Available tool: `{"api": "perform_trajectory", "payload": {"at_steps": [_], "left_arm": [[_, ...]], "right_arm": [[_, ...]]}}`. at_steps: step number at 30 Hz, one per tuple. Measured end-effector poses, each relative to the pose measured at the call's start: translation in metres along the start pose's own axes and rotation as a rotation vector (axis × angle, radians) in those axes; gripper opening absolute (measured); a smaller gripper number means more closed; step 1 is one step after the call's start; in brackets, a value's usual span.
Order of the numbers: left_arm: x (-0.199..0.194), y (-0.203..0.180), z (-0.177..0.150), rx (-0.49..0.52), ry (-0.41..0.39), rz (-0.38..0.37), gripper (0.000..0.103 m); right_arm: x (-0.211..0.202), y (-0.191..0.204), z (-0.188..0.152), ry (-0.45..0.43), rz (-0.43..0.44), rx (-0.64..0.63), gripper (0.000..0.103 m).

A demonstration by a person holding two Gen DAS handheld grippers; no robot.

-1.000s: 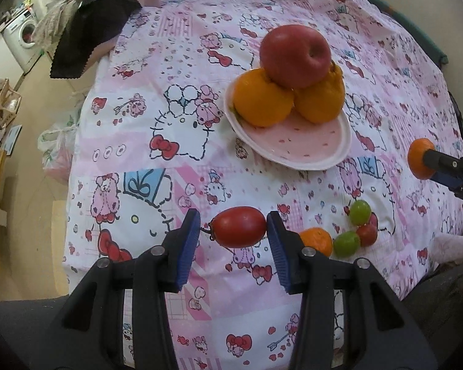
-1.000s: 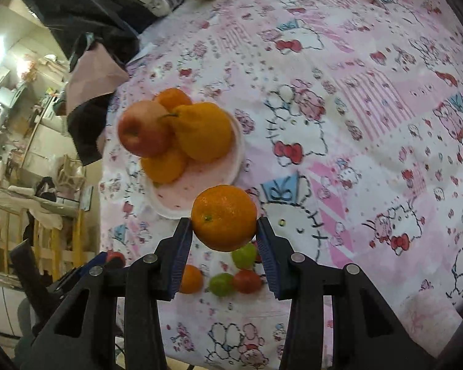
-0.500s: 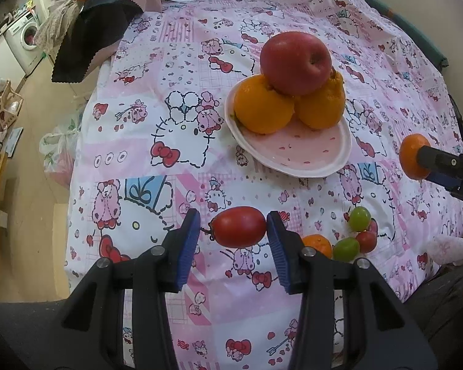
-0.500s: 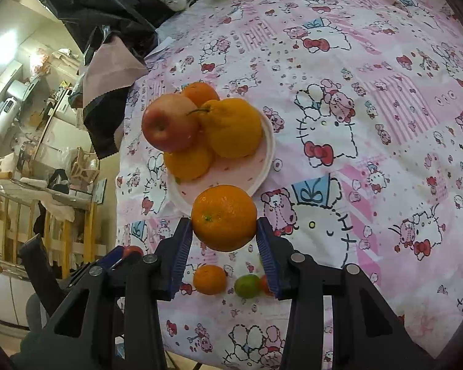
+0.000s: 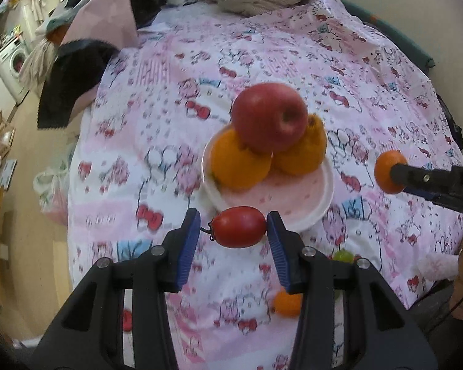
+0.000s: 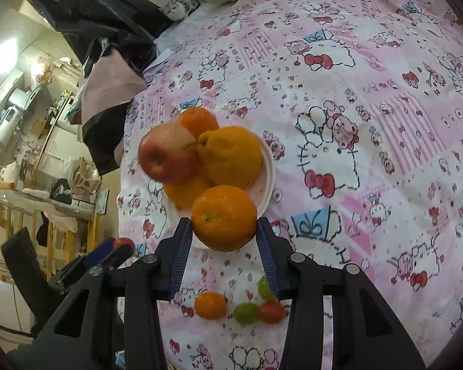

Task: Organize fruits
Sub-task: 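Carry the tomato and mandarin onto the plate and open both tools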

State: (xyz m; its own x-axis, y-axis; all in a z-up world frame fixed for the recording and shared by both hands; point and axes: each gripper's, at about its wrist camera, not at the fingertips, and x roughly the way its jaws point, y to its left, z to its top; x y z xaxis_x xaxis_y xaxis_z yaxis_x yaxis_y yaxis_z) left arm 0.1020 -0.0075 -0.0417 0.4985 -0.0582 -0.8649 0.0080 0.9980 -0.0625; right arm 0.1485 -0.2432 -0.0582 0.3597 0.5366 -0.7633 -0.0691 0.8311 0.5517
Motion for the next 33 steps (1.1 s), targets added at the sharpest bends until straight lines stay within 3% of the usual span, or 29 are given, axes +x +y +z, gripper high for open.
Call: {"api": "perform_trajectory", "payload": {"at_steps": [8, 15, 33], "left_arm": [[0.040, -0.007, 0.025, -0.004, 0.048, -0.031, 0.041], [0.076, -0.017, 0.016, -0.003, 0.136, -0.044, 0.041], [0.101, -0.015, 0.010, -0.009, 0.143, -0.028, 0.041]], "right_arm": [[0.042, 0.003, 0.010, 0.073, -0.032, -0.029, 0.045], [0.080, 0.010, 0.009, 0.137, -0.049, -0.063, 0.045], [0.105, -0.001, 0.003, 0.206, -0.114, -0.019, 0.047]]}}
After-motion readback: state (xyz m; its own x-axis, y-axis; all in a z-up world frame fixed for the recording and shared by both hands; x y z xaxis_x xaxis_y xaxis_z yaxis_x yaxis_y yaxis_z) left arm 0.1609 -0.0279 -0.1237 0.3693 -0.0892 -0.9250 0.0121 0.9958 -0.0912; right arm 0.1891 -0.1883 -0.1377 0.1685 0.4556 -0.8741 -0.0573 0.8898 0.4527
